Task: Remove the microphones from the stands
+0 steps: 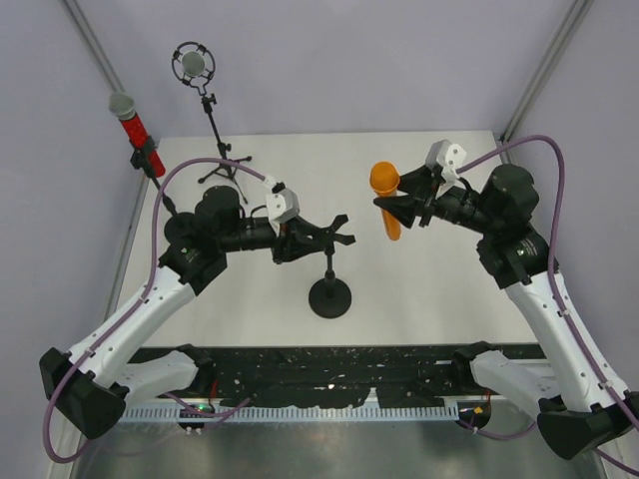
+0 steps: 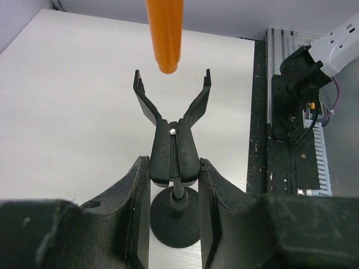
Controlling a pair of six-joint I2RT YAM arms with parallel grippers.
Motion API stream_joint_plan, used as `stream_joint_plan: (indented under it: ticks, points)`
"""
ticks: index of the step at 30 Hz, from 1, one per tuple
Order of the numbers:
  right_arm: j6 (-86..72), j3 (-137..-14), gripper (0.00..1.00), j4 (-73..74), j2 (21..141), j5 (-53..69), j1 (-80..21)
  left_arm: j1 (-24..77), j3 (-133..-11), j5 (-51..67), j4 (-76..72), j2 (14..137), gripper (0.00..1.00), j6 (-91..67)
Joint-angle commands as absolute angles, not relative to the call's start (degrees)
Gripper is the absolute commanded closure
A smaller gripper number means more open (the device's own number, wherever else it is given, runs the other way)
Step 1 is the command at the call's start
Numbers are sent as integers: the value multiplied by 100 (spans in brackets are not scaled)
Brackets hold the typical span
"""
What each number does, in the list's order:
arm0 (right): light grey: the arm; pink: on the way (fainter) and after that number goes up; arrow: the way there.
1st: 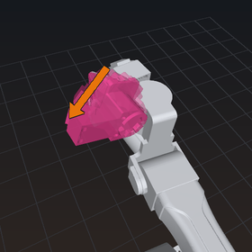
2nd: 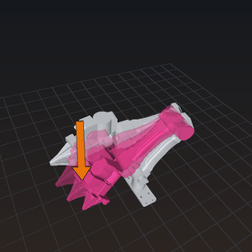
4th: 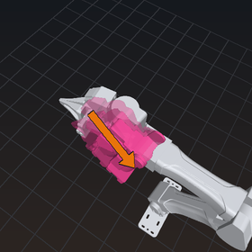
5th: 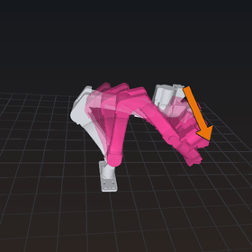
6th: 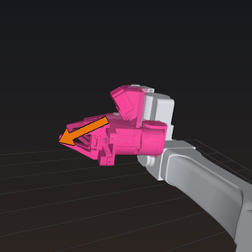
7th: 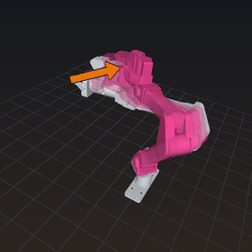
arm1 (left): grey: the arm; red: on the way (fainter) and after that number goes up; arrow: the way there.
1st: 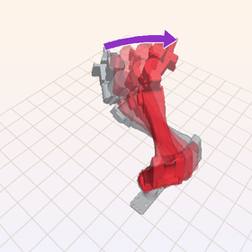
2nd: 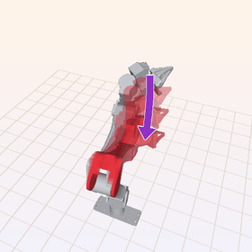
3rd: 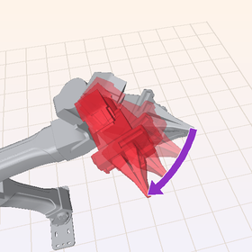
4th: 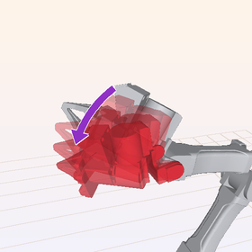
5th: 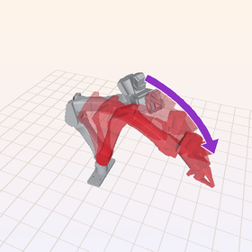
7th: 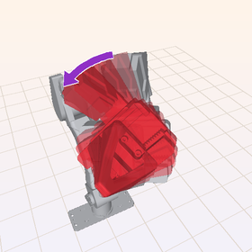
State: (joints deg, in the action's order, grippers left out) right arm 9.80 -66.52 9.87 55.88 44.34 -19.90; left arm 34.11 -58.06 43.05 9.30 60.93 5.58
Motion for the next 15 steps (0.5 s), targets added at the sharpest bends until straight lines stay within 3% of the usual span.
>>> stream_joint_plan:
  ticks: [1,10,15]
  points:
    - [1213,-6566,94,826,5344,3842,-1837,3375,-5801,4315,694,5933,98,571]
    - [1099,-6416,94,695,5247,3753,-1775,3357,-5766,4473,615,5906,88,466]
    - [1046,-6390,94,650,5238,3797,-1767,3331,-5739,4500,571,5889,75,439]
